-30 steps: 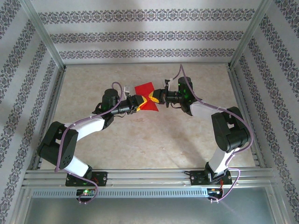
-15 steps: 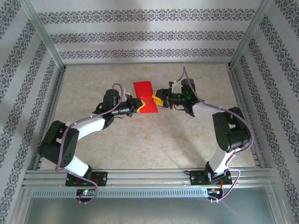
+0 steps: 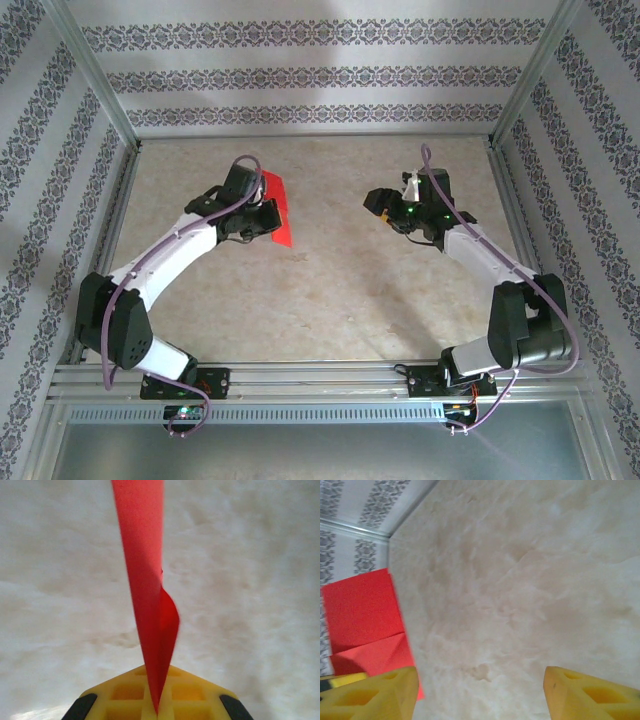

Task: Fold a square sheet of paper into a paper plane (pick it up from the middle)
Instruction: Turn over the paper at the center of the table.

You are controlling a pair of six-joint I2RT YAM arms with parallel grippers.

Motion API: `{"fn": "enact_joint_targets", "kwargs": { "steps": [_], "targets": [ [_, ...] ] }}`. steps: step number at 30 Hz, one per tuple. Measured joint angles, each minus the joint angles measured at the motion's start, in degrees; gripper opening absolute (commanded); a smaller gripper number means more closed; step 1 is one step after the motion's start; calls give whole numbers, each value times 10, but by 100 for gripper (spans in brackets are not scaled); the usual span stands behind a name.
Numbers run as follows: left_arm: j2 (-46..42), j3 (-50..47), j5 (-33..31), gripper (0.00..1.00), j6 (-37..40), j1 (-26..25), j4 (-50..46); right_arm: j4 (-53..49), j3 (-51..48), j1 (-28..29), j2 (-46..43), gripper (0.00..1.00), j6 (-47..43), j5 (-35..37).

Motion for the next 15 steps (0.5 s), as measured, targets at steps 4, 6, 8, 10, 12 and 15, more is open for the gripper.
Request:
{"fn": "enact_joint_targets", "kwargs": {
  "steps": [4, 6, 8, 10, 12, 15],
  "targets": [
    [65, 105, -150, 3, 36, -42, -138, -30, 0, 0, -13, 76, -24, 42],
    [115, 151, -222, 3, 42, -65, -201, -38, 0, 0, -16, 81, -34, 62],
    [163, 181, -279, 3, 42, -84, -249, -43, -2, 0, -22, 85, -41, 79],
    [211, 202, -319, 3, 42, -101, -287, -48, -6, 0, -30, 87, -44, 93],
    [259, 219, -346, 3, 42, -117, -317, -49, -9, 1, -38, 88, -46, 106],
    [312, 241, -364, 6, 40, -134, -341, -50, -14, 1, -47, 89, -50, 117]
  ]
}}
